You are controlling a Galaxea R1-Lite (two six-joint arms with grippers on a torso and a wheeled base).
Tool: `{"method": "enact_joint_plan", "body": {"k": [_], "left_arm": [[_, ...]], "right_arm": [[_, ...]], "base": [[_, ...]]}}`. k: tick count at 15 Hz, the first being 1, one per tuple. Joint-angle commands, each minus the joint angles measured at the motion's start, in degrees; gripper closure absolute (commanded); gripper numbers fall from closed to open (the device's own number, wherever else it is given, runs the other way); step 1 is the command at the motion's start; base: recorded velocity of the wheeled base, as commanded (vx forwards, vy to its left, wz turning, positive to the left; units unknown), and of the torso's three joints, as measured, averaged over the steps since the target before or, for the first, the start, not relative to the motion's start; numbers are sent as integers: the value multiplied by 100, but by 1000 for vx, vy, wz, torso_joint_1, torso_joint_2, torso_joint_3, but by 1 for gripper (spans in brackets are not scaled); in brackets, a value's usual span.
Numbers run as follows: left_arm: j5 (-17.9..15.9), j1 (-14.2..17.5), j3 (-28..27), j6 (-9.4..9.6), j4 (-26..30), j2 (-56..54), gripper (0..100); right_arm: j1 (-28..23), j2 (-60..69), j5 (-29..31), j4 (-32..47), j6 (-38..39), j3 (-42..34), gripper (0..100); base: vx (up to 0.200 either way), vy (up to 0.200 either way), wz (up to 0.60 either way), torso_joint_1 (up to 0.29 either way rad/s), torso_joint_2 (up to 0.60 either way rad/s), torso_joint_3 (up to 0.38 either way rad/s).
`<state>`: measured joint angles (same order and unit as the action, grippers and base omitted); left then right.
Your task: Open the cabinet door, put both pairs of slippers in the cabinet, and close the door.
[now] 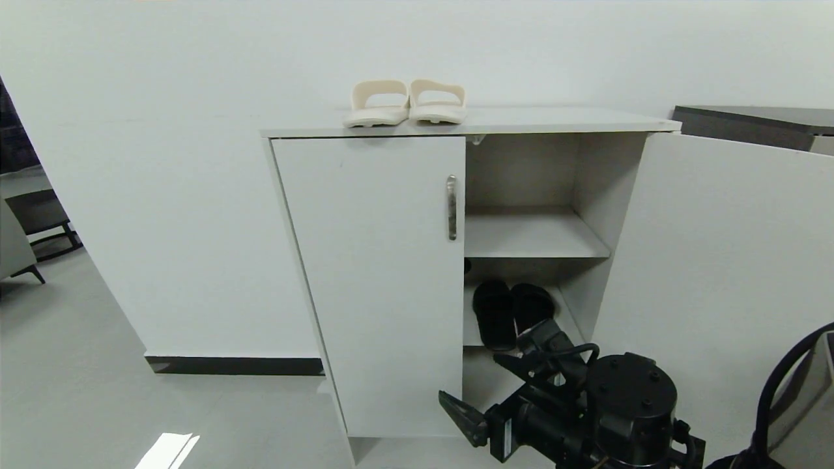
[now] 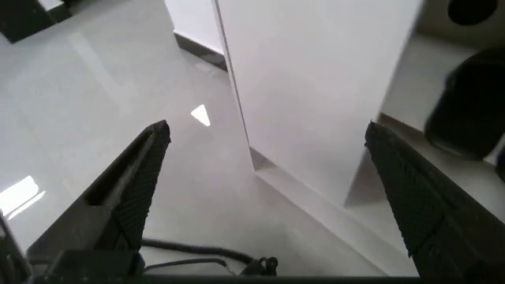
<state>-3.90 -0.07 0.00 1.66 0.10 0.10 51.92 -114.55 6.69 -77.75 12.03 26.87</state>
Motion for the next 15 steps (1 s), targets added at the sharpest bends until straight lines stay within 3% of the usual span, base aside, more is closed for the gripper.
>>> {"method": "enact_joint_plan", "body": {"k": [1,7,15], "left_arm": [[3,-1,0,1,-1,8,100],[-5,-1,0,-8,-1,8,100],[3,-1,0,-16,-1,8,100]], "right_arm": [[2,-41,-1,-3,1,-6,0],[-86,-49,-10,-126,1,-41,0],[-288,-93,-133,-425,-280,-375,0]], "base": [[0,200,0,-7,-2,2],[0,200,0,0,0,-1],[0,0,0,0,0,0]]}}
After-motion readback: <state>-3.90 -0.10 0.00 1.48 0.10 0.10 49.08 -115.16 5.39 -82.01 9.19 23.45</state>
